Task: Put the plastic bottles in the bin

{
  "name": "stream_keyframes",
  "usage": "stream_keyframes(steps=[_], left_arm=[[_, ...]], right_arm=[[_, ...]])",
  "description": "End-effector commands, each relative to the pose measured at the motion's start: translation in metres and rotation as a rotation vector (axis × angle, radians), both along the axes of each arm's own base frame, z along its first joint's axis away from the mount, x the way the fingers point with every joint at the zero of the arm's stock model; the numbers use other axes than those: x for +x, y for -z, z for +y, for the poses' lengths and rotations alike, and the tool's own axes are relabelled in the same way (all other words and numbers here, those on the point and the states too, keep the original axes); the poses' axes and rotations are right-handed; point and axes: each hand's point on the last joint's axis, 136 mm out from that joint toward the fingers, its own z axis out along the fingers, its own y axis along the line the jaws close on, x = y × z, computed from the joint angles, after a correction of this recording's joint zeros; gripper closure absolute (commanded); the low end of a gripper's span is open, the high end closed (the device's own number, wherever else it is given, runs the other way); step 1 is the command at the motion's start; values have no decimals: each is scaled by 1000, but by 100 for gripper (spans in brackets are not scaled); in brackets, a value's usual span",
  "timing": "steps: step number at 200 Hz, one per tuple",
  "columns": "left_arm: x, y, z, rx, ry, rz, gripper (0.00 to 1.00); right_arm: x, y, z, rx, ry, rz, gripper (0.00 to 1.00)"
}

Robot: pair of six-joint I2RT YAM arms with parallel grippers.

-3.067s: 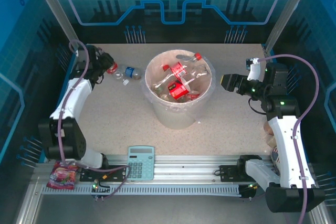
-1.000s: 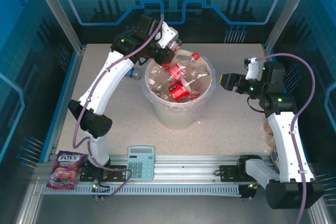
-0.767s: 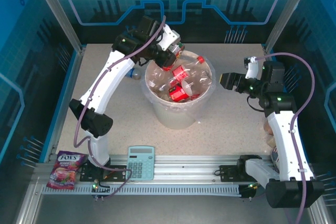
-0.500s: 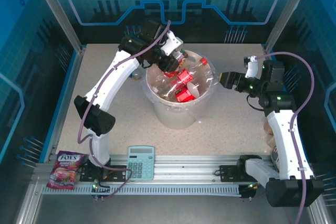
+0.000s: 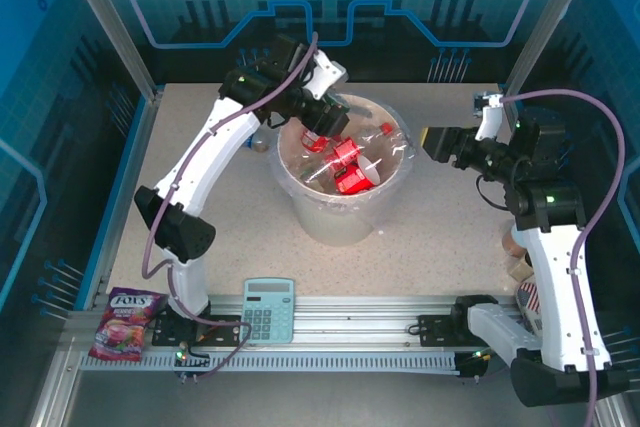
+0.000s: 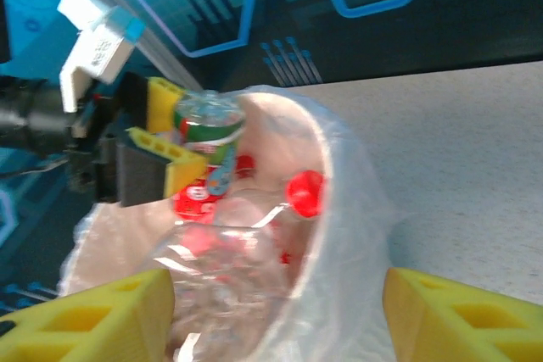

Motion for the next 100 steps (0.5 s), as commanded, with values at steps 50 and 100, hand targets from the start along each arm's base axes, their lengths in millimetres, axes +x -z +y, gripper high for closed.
stream_keyframes(steps=[50,100], left_arm=[[-3,-21,1,-92,-42,-48,34],[-6,-8,1,-114,-60,-25,43]], right_arm=[[1,6,45,-6,-129,40,44],[14,28,65,12,-176,113,51]])
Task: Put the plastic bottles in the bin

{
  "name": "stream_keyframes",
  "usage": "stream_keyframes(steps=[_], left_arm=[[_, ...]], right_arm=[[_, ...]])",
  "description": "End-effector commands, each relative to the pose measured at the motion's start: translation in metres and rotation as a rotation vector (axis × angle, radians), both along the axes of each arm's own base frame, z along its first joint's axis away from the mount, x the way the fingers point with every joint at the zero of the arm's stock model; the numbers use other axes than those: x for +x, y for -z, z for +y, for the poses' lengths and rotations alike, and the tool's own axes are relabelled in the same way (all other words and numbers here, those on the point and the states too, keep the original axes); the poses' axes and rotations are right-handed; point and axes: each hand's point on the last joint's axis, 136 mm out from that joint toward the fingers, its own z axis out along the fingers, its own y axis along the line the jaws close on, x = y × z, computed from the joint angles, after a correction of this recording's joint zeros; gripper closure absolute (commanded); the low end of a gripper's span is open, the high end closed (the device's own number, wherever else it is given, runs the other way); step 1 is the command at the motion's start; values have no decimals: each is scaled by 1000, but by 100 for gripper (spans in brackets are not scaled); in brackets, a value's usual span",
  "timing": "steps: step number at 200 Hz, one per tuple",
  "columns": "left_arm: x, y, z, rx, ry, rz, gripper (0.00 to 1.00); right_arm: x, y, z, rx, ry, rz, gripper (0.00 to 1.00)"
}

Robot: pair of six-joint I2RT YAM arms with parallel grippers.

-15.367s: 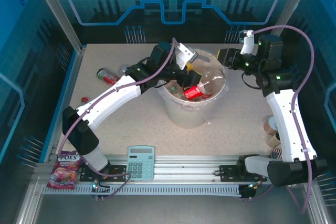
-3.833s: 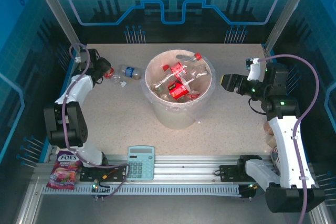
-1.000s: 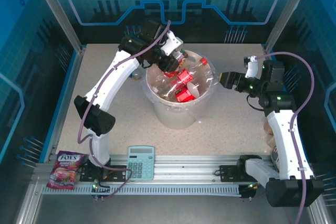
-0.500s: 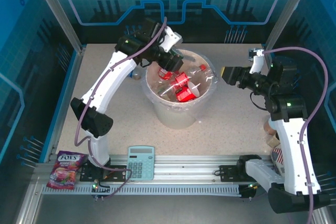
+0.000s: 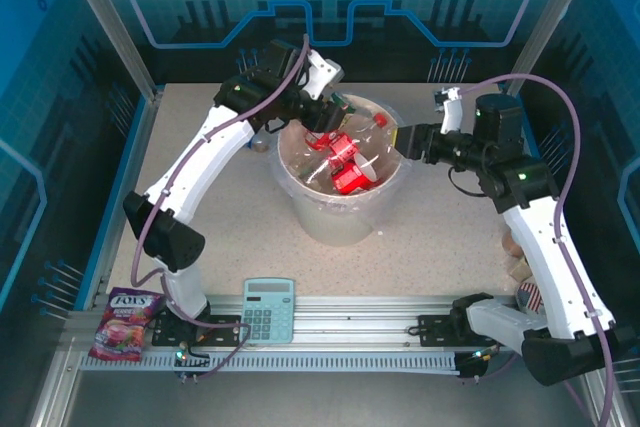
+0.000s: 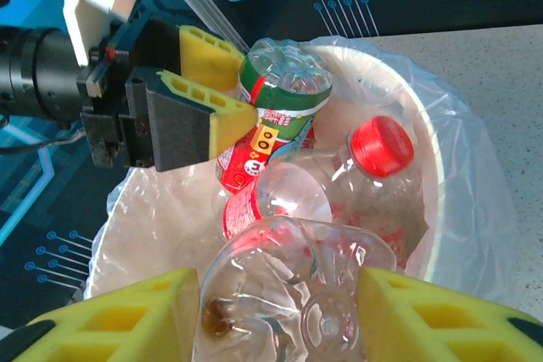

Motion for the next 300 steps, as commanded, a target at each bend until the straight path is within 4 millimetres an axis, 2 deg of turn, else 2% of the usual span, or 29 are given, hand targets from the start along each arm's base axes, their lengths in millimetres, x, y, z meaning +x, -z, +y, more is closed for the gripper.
stream_keyframes(steps=[1,37,60,77,95,144,171,184,199,214,226,237,273,300], left_arm=[[-11,-9,1,-42,-2,-1,43],[-13,5,-1,-54,-5,31,46],[-12,2,0,-61,-9,25,46],[-13,-12,2,-73,-9,0,38],[-14,-29,5,-91,-16,-33,29],[-9,-72,28,-172,-109,-132,22],[-6,-92,58,-226,-197,-177,12],[-1,-102,87,-261,-286,-200,10],[9,-106,132,-324,-425,-199,10],[22,-91,177,-341,-576,-164,11],[35,-65,205,-364,-681,-99,11],[45,-39,222,-396,-755,-38,11],[76,38,260,-531,-967,76,10],[97,90,273,-643,-1073,184,11]], right_arm=[[-3,8,12,15,-39,37,51],[0,22,16,9,-44,68,51],[2,26,16,-7,-47,78,50],[1,17,14,-18,-43,53,48],[1,4,9,-37,-28,16,40],[6,-16,1,-53,-7,-34,34],[7,-23,-7,-60,21,-58,31],[8,-26,-13,-55,40,-65,30],[8,-28,-21,-53,60,-70,29],[7,-28,-29,-57,81,-73,29],[8,-27,-35,-59,98,-71,28],[7,-24,-39,-58,112,-65,28],[2,-7,-53,-82,151,-28,28],[-5,2,-61,-116,171,0,28]])
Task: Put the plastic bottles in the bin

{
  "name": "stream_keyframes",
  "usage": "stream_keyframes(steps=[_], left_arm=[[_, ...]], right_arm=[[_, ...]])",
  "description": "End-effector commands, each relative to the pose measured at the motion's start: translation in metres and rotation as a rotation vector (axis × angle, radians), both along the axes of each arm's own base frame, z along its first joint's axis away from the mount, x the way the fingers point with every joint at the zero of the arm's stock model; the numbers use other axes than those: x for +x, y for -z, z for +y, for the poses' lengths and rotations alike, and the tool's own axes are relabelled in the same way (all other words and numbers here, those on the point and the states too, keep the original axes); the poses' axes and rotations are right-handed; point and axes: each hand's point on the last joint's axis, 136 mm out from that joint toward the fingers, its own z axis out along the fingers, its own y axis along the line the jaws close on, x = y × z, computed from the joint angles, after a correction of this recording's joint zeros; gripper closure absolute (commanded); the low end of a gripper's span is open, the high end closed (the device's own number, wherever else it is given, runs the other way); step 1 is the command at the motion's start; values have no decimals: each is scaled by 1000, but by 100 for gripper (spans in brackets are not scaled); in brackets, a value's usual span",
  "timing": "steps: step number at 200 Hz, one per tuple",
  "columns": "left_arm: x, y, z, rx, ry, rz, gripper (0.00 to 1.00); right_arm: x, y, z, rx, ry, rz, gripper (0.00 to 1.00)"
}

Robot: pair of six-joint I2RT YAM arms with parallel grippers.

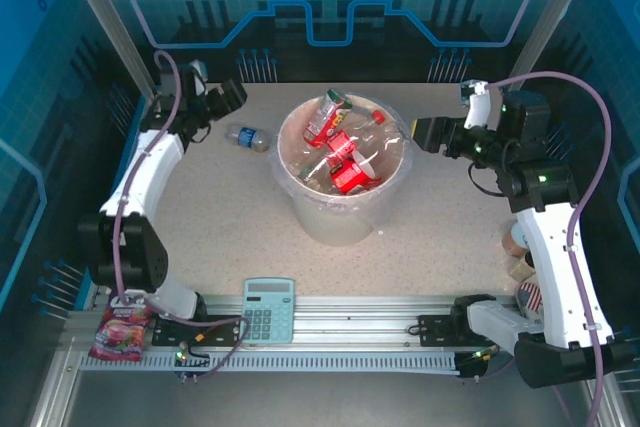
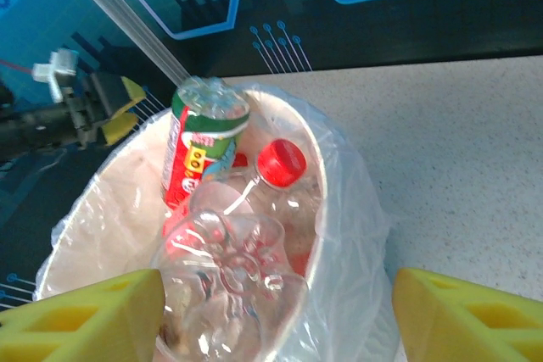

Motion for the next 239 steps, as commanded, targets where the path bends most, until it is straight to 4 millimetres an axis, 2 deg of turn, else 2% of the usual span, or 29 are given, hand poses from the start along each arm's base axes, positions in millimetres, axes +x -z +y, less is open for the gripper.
stream_keyframes(steps=[1,40,66,92,138,191,239], left_arm=[[27,10,15,-169,-136,-42,11],[51,77,20,-284,-244,76,7],[61,111,21,-360,-310,143,5],[61,140,26,-389,-389,203,5],[69,169,26,-333,-399,293,8],[78,197,27,-301,-392,350,17],[80,210,3,-263,-315,383,22]], right_arm=[[-9,14,-11,-44,26,40,28],[-16,26,-20,-74,54,62,27],[-17,30,-25,-85,70,71,27],[-18,34,-30,-96,84,79,27],[-16,37,-36,-102,103,80,27],[-12,43,-41,-95,117,82,27],[-6,46,-43,-85,121,86,27]])
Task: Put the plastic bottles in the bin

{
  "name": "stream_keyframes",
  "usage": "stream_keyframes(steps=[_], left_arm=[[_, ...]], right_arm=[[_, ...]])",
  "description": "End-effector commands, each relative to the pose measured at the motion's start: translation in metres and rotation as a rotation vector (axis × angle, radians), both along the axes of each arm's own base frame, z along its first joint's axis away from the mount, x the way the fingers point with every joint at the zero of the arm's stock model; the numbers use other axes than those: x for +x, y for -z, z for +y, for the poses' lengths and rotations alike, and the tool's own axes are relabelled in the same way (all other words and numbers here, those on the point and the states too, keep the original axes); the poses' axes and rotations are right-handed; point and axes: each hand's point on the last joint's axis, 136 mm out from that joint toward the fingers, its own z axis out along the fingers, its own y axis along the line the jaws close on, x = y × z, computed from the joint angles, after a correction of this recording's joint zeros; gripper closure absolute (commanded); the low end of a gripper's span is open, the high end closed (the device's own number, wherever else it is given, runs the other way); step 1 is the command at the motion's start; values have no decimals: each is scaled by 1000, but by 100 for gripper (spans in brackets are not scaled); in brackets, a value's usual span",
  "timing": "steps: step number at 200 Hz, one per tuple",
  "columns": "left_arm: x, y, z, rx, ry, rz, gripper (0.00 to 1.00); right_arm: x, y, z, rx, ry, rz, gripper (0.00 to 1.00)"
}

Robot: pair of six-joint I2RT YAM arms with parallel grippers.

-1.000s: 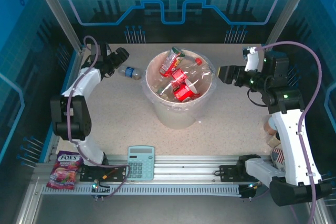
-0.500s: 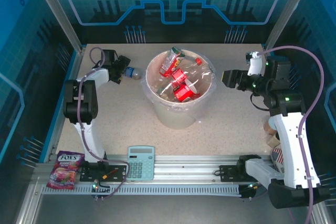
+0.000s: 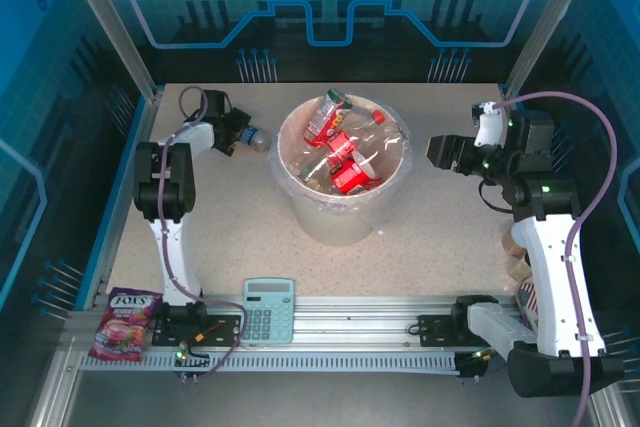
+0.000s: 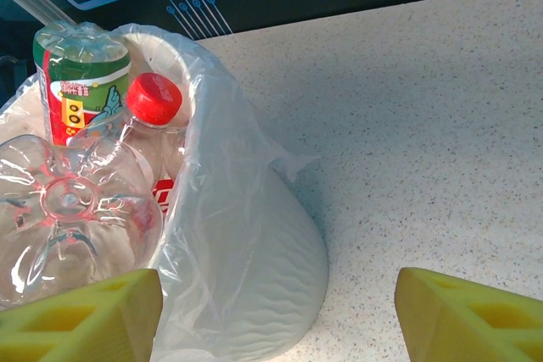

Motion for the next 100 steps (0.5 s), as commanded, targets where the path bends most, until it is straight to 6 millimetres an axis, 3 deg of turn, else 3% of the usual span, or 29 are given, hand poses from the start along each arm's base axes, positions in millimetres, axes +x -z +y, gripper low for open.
stream_keyframes(steps=[1,60,100], left_arm=[[0,9,-20,24,76,28,23],[-10,17,-24,25,67,45,38],[-15,-10,-21,48,74,-9,43]], right_arm=[[3,0,-3,1,-4,-13,27],[6,1,-4,13,-4,-12,27],[6,0,-3,22,-6,-12,27]])
